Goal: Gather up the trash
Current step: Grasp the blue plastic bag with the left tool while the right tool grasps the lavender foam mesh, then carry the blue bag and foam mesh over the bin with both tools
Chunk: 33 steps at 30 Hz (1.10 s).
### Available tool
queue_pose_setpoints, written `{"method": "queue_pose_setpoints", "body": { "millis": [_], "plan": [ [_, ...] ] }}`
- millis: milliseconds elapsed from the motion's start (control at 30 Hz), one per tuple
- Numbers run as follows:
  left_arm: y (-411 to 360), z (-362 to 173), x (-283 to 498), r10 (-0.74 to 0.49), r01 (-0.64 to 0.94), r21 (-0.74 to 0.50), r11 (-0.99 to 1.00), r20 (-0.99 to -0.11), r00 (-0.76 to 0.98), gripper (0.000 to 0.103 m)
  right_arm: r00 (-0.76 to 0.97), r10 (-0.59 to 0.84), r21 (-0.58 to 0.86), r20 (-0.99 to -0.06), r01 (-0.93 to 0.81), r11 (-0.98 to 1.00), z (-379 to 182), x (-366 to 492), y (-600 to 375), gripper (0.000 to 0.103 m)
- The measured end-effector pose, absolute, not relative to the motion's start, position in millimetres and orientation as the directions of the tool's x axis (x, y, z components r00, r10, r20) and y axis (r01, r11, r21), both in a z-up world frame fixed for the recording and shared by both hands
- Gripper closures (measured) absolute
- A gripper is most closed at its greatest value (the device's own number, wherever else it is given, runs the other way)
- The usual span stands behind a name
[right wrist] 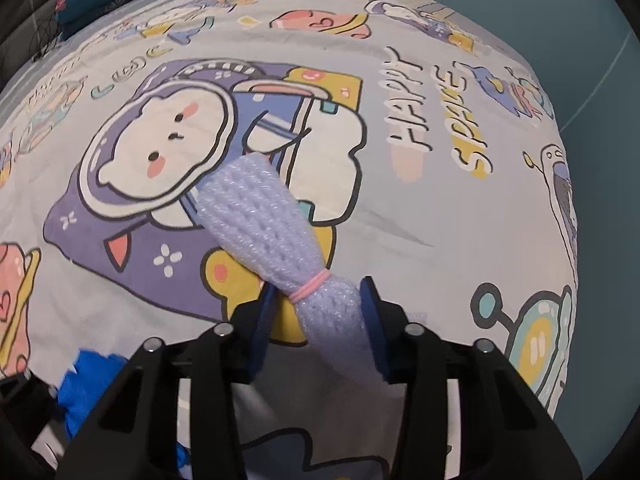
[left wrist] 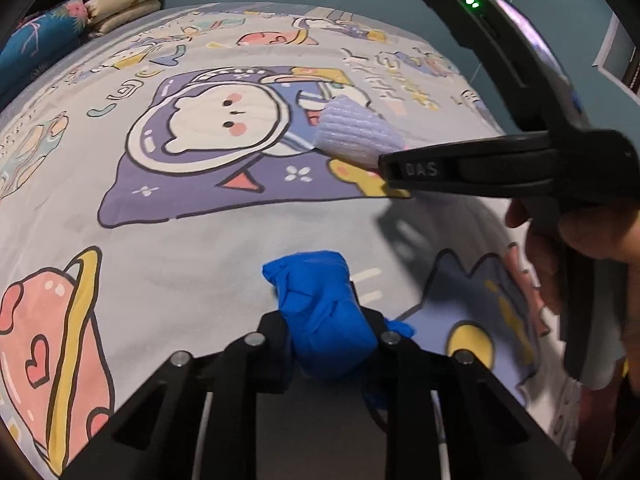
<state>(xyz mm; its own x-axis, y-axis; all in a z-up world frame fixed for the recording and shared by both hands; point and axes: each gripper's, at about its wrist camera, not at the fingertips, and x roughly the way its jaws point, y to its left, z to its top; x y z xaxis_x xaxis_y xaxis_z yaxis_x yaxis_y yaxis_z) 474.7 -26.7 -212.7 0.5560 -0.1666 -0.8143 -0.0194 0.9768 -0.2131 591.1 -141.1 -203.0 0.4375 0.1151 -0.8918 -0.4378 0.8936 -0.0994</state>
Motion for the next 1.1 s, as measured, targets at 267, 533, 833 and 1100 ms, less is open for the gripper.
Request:
{"method": "queue_pose_setpoints", "body": {
  "millis": [267,533,833,1100],
  "plan": [
    [-29,-196,468,-0.186,-0.003,-0.230,0.973,-0.794,0.579,0.088,0.446,0.163,-0.035,-0.880,-0.404,0.914,-184,591,-152,0.078],
    [-16,-149,455,-0.166,-0.006,-0.229,0.974,-0.724,0.670,0.088,0.484,0.217,0.038,-0.848,-0.352,0.935,-150,575,-178,0.079],
    [-17,-98,425,-0.158,0.015,-0.221,0.975,-0.647,0.746,0.088,0.544,0.268,0.100,-0.795,-0.318,0.943,-94,501,-224,0.079],
    [-53,-65,369,-0.240,0.140,-0.206,0.968,-0.621,0.747,0.088,0.622,0.271,0.147,-0.735,-0.245,0.958,-58,404,-278,0.079]
  ]
}}
